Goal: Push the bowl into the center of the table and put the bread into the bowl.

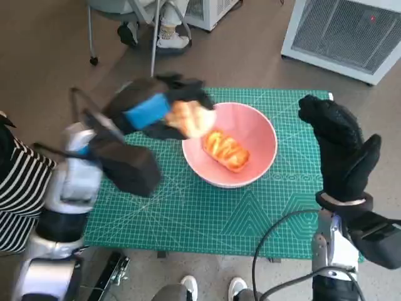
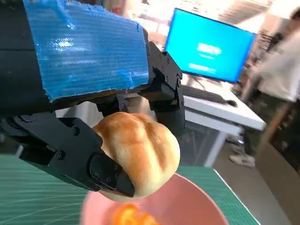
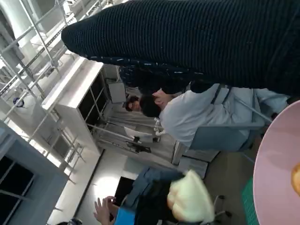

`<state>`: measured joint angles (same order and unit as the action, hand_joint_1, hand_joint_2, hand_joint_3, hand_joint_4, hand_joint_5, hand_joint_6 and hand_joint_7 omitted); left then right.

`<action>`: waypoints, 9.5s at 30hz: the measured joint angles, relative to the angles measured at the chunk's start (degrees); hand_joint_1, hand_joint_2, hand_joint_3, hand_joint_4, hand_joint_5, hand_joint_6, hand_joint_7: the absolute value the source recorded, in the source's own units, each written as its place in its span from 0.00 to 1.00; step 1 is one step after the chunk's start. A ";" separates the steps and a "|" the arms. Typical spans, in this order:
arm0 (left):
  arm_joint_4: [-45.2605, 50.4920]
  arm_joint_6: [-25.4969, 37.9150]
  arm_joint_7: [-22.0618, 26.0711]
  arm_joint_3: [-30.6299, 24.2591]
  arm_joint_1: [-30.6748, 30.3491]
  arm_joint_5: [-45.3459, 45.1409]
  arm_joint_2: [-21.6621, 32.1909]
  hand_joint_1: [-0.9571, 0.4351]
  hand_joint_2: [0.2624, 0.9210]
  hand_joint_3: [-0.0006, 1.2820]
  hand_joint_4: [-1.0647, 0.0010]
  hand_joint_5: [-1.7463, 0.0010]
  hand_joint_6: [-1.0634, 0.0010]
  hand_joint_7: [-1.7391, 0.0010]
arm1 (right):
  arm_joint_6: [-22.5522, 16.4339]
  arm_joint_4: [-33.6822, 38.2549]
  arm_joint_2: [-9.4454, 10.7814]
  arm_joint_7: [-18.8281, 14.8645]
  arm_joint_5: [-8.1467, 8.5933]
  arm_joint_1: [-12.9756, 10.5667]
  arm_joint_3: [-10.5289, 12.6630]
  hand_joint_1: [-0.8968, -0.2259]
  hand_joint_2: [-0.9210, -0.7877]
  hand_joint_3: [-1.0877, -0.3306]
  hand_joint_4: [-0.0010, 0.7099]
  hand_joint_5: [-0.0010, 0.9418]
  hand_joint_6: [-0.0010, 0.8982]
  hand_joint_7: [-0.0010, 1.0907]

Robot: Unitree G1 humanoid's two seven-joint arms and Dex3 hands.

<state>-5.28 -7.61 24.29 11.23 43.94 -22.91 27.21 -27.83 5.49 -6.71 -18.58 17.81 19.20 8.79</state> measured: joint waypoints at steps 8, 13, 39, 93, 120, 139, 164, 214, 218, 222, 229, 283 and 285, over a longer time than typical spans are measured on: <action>-2.56 -0.35 0.25 1.74 2.04 -0.68 -1.32 0.69 1.00 0.09 0.39 0.30 0.49 0.29 | 0.17 -0.87 -0.16 0.06 0.04 -0.76 0.26 0.34 0.00 0.47 0.26 0.00 0.12 0.36; -10.27 -0.39 2.79 5.18 5.30 -1.04 -4.08 0.65 0.92 0.11 0.52 0.62 0.58 0.46 | 0.69 -3.28 0.23 0.36 0.00 -1.53 0.00 0.34 0.00 0.47 0.27 0.01 0.12 0.37; -18.70 -6.08 5.43 8.76 5.66 -1.41 -5.32 0.39 0.80 0.00 0.93 1.00 0.83 1.00 | 1.68 -5.27 0.17 2.06 -0.18 -3.57 0.15 0.34 0.00 0.47 0.28 0.01 0.11 0.38; -14.52 -18.91 4.57 -14.69 -7.45 39.04 -22.21 0.17 1.00 0.39 0.95 0.99 0.95 0.84 | 6.18 1.68 -2.73 2.40 -2.16 11.05 -0.05 0.32 0.00 0.52 0.26 0.00 0.14 0.37; -19.02 -20.95 6.16 -16.24 -8.49 41.30 -23.55 0.20 1.00 0.35 0.98 1.00 1.00 0.77 | 5.32 3.18 -2.73 1.54 -2.37 11.43 -0.64 0.34 0.00 0.50 0.24 0.00 0.12 0.35; -22.78 -23.88 4.94 -16.24 -8.20 39.66 -23.66 0.20 1.00 0.34 0.96 0.99 1.00 0.77 | 5.21 4.01 -2.73 0.38 -1.16 11.43 0.06 0.33 0.00 0.58 0.25 0.00 0.16 0.36; -23.74 -24.66 5.28 -16.45 -7.91 39.23 -23.66 0.20 1.00 0.34 0.97 1.00 1.00 0.78 | 3.68 5.05 -1.99 0.53 -0.56 11.43 -0.01 0.34 0.00 0.59 0.26 0.01 0.18 0.35; -30.27 -29.28 10.47 -21.28 -5.58 43.94 -23.86 0.19 1.00 0.28 0.95 1.00 1.00 0.80 | 1.18 10.14 -1.92 -1.10 -0.50 11.38 -1.14 0.37 0.00 0.53 0.25 0.00 0.16 0.34; -30.27 -29.62 10.49 -21.42 -5.59 43.96 -23.80 0.19 1.00 0.27 0.95 1.00 1.00 0.80 | 0.94 10.09 -1.76 -1.07 -1.25 11.20 -1.47 0.39 0.00 0.51 0.25 0.00 0.16 0.33; -30.27 -29.80 10.48 -21.63 -5.59 43.97 -23.75 0.19 1.00 0.25 0.94 0.99 0.99 0.80 | 0.38 10.04 -1.28 -1.02 -2.28 11.02 -1.93 0.40 0.00 0.49 0.24 0.00 0.15 0.33; -30.26 -30.05 10.22 -22.19 -5.60 43.95 -23.61 0.19 1.00 0.22 0.92 0.99 0.98 0.79 | -0.48 10.04 -0.88 -0.98 -2.45 11.01 -2.24 0.39 0.00 0.47 0.23 0.00 0.15 0.33; -31.49 -33.63 11.01 -21.19 -5.95 43.11 -23.35 0.22 1.00 0.21 0.91 1.00 0.98 0.82 | -1.40 8.66 -1.81 -2.20 -1.76 8.81 -1.24 0.40 0.00 0.48 0.24 0.00 0.15 0.34; -31.46 -33.59 11.01 -21.10 -5.95 43.11 -23.34 0.22 1.00 0.21 0.91 1.00 0.98 0.82 | -1.29 8.52 -1.87 -2.20 -1.76 8.81 -1.16 0.40 0.00 0.48 0.24 0.01 0.15 0.34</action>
<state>-36.74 -41.21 35.30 -9.87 37.99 20.21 3.87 -29.11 14.01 -8.58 -20.77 16.05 28.01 7.63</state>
